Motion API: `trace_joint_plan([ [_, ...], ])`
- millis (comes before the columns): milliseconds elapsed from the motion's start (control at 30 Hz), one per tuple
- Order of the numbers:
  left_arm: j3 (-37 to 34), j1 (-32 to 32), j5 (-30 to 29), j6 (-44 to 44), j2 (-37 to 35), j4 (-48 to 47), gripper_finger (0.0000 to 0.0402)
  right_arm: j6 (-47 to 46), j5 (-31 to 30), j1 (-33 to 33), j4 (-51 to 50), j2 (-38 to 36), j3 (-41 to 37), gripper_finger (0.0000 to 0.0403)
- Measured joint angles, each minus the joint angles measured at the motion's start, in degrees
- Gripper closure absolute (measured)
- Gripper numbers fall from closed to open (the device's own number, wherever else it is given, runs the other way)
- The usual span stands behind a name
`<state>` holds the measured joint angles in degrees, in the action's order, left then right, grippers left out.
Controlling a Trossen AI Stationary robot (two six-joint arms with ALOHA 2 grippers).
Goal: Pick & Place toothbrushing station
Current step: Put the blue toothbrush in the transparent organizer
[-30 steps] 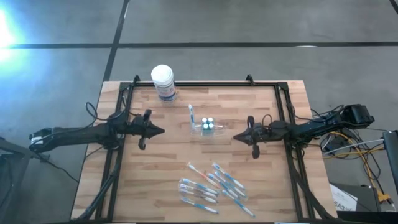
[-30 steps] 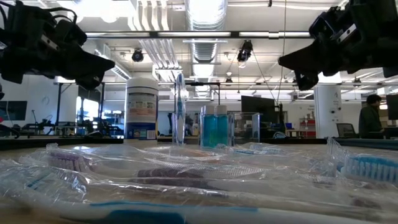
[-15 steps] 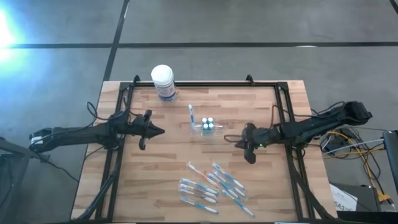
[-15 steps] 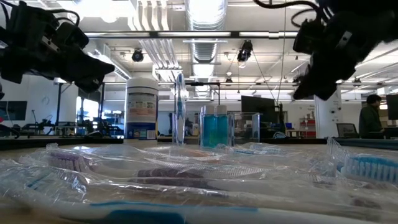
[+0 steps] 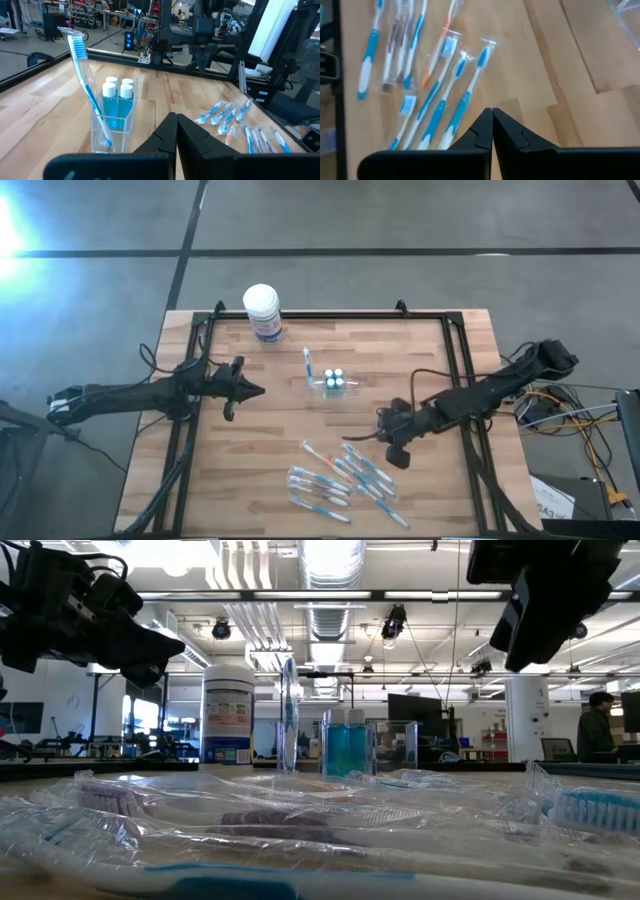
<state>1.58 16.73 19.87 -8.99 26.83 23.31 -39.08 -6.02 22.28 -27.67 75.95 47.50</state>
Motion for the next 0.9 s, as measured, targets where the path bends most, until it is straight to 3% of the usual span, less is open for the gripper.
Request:
trace_joint_plan([
  [233, 0.01, -0.04, -0.01, -0.42, 0.00, 0.00, 0.0392, -0.59, 0.44, 0.07, 2.00, 7.59, 1.03, 0.0380],
  [633, 0.09, -0.02, -0.01, -0.46, -0.02, 0.10, 0.0392, -1.33, 3.60, 0.44, 5.41, 16.83, 7.44, 0.0210],
  [900, 0.11, -0.02, -0.02, -0.46, -0.02, 0.13, 0.0392, -4.33, 6.59, 0.46, 3.08, 23.19, 9.83, 0.0161],
])
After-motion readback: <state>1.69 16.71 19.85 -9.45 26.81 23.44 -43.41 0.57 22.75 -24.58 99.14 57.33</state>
